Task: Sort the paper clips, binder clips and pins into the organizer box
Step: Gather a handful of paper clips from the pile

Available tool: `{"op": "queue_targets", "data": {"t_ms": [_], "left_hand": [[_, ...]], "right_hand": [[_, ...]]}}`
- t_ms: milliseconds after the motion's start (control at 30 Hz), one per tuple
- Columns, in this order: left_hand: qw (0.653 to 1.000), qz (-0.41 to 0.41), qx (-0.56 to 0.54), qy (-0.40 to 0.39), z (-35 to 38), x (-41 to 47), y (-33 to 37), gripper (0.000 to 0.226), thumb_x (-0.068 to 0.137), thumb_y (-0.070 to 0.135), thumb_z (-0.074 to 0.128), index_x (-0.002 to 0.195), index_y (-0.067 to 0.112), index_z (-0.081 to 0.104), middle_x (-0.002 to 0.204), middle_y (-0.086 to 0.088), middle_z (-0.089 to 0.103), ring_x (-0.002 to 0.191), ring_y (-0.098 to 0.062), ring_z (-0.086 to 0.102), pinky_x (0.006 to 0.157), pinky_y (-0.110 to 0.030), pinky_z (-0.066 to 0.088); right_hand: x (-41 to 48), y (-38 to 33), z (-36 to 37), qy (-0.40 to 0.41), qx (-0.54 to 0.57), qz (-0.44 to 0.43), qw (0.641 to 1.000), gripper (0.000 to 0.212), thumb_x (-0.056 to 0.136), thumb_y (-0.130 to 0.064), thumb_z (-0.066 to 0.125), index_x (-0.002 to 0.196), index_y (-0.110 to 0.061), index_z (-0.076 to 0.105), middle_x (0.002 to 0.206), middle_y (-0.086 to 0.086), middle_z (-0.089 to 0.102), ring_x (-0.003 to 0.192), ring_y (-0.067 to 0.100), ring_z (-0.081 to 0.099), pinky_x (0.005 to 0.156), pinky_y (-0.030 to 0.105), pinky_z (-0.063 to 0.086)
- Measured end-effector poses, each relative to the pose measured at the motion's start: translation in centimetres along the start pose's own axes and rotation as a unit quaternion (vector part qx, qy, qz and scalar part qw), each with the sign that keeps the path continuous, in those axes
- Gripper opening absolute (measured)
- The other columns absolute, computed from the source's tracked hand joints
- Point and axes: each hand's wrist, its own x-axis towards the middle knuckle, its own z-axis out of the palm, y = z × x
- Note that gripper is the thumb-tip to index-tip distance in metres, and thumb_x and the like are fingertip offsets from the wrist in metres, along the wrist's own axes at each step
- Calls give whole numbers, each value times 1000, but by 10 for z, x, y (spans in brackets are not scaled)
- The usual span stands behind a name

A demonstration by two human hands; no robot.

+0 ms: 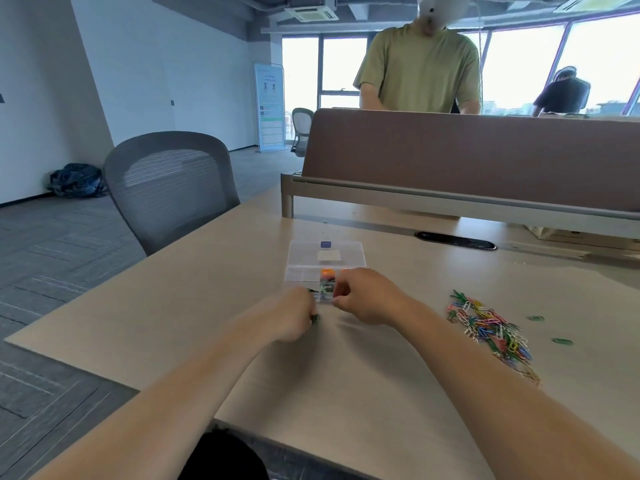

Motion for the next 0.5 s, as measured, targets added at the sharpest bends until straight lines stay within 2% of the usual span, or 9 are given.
{"op": "queue_targets", "data": {"t_ms": [67, 167, 233, 300, 367, 433, 500], "left_hand": [[1000, 21, 9, -14, 2, -9, 19, 24, 86, 6, 47, 64, 13, 55, 77, -18, 56, 71, -31, 54, 59, -29, 36], [997, 67, 17, -28, 5, -19, 54, 22, 92, 7, 44, 97, -1, 64, 102, -20, 62, 94, -35, 61, 71, -34, 46], [995, 90, 16, -32, 11, -16, 74, 31, 95, 10, 44, 120, 3, 61, 116, -16, 62, 103, -32, 61, 85, -36, 48], [993, 111, 16, -37, 16, -9, 93, 38, 97, 14, 45, 134, 13, 55, 125, -8, 59, 107, -26, 61, 90, -32, 48], [989, 138, 25, -41, 21, -1, 111, 42, 97, 16, 46, 138, 19, 52, 127, -6, 53, 109, -25, 58, 89, -29, 45], [985, 165, 37, -42, 27, 6, 129, 42, 96, 17, 46, 138, 20, 52, 127, -7, 49, 107, -26, 57, 87, -30, 45], [980, 186, 54, -46, 32, 13, 144, 36, 95, 15, 46, 128, 18, 61, 121, -10, 50, 99, -28, 57, 82, -31, 46]], "right_hand": [[-9, 5, -3, 4, -10, 14, 1000, 14, 90, -22, 61, 91, -12, 70, 94, -3, 65, 85, 20, 59, 67, 26, 38], [-24, 23, -7, 5, -11, 55, 998, 14, 90, -22, 59, 90, -13, 70, 92, 3, 67, 84, 22, 61, 67, 31, 45], [-36, 40, -14, 7, -11, 89, 996, 16, 89, -17, 57, 91, -11, 71, 93, 6, 69, 84, 23, 63, 68, 32, 47], [-50, 58, -23, 7, -16, 122, 992, 19, 89, -14, 54, 94, -13, 72, 98, 5, 70, 83, 21, 62, 67, 28, 45], [-65, 75, -31, 13, -16, 153, 988, 23, 88, -12, 51, 97, -16, 73, 103, 4, 70, 83, 20, 62, 72, 29, 48], [-77, 93, -37, 31, -17, 187, 982, 27, 87, -12, 50, 101, -15, 72, 108, 4, 70, 94, 22, 63, 83, 33, 52], [-85, 111, -40, 37, -18, 218, 975, 31, 87, -15, 48, 108, -16, 72, 114, 4, 69, 102, 23, 62, 90, 36, 52]]}}
